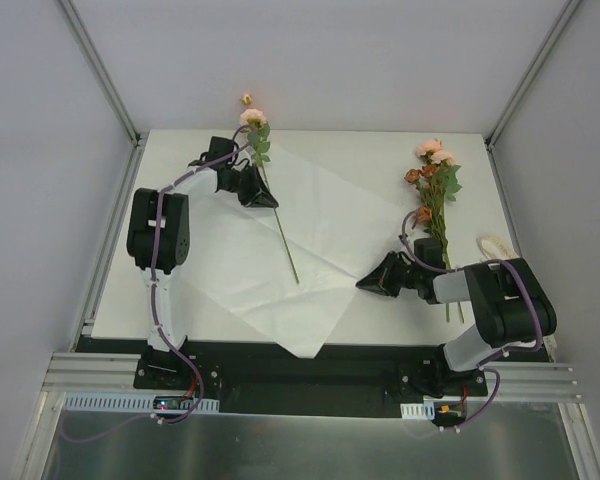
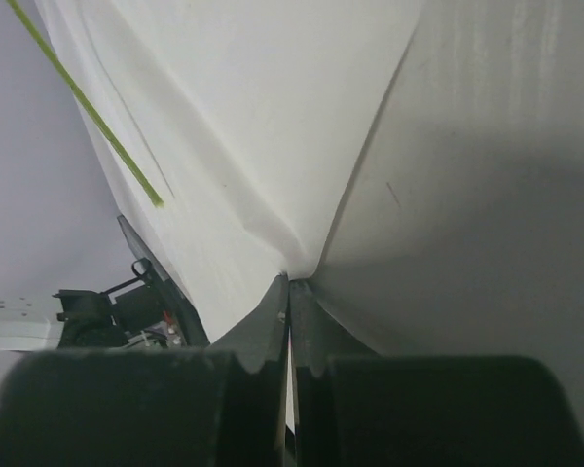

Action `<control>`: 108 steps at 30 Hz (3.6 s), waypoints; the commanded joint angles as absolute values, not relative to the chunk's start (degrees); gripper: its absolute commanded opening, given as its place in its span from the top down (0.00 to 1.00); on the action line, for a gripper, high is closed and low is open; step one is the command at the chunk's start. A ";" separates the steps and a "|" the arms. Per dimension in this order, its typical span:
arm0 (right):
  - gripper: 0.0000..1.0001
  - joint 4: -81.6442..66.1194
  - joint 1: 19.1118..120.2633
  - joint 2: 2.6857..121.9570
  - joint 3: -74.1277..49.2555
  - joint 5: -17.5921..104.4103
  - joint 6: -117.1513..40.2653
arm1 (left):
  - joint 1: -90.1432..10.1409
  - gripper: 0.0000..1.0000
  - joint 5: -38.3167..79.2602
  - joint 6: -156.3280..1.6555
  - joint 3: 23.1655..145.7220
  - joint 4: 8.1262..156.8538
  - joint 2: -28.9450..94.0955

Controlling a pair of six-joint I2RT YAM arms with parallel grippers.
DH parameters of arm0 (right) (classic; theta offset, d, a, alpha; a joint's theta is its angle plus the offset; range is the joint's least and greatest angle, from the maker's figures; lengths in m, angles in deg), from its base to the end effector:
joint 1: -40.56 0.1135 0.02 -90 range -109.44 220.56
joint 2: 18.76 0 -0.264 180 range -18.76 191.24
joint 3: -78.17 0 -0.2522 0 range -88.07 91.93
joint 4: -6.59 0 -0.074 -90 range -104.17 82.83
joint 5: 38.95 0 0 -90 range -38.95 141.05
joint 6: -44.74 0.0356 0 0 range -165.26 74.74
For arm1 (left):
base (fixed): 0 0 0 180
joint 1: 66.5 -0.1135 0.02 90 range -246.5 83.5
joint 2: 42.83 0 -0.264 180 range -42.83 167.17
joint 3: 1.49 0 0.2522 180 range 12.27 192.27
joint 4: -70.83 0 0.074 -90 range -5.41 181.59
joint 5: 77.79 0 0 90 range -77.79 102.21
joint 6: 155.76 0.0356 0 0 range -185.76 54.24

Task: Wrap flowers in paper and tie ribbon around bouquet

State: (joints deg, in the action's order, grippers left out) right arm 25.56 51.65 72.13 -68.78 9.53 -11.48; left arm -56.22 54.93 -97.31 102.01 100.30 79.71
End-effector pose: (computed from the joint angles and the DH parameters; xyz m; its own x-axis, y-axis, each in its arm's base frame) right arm 0.2278 0.0687 0.1008 -0.8735 0.2530 -0.4158 -0.1983 0.5953 0.7787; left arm 0.4550 -0.1071 0.1788 -0.9281 -0.2224 -0.2987 0.1029 0.6176 -0.7797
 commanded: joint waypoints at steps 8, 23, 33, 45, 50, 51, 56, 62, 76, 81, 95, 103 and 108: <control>0.99 -4.17 50.58 71.86 -53.18 7.01 -32.07 | -57.71 1.00 56.68 -97.58 107.37 103.49 84.25; 0.99 -6.90 49.35 74.32 -47.99 8.42 -33.04 | -57.80 1.00 55.98 -96.52 110.36 107.97 88.91; 0.99 -6.90 49.79 74.32 -48.08 8.86 -33.13 | -57.80 0.94 55.36 -96.78 112.47 109.11 90.85; 0.99 -9.89 50.40 71.86 -47.55 10.18 -33.48 | -57.80 0.57 52.47 -94.41 111.77 111.22 88.04; 0.99 -11.56 51.02 70.89 -46.94 11.76 -34.27 | -57.80 0.51 50.27 -92.04 112.21 113.15 85.85; 0.99 -13.21 51.02 70.37 -46.68 12.46 -34.79 | -57.80 0.50 48.96 -91.43 112.03 114.20 84.62; 0.90 -23.39 51.28 66.50 -43.35 21.15 -39.97 | -57.80 0.48 45.70 -88.35 110.80 117.63 80.67; 0.55 -34.74 54.52 58.17 -37.81 36.09 -44.90 | -57.80 0.41 45.70 -88.26 105.80 118.43 70.85; 0.41 -14.84 75.54 80.46 -18.47 26.45 -33.93 | -52.63 0.96 41.74 -96.16 57.02 98.75 39.35; 0.55 -10.07 78.08 86.96 -17.93 21.88 -30.23 | -49.72 1.00 38.41 -98.10 53.59 96.46 39.08; 0.72 -7.43 80.81 93.56 -18.90 22.13 -28.47 | -47.69 1.00 38.66 -101.70 49.02 91.10 44.97; 0.70 -9.10 82.04 94.79 -18.64 23.89 -30.14 | -46.99 1.00 38.93 -102.58 47.70 89.87 45.15; 0.71 -8.49 83.54 94.71 -17.85 22.76 -28.39 | -46.46 1.00 39.11 -103.55 46.82 88.82 45.15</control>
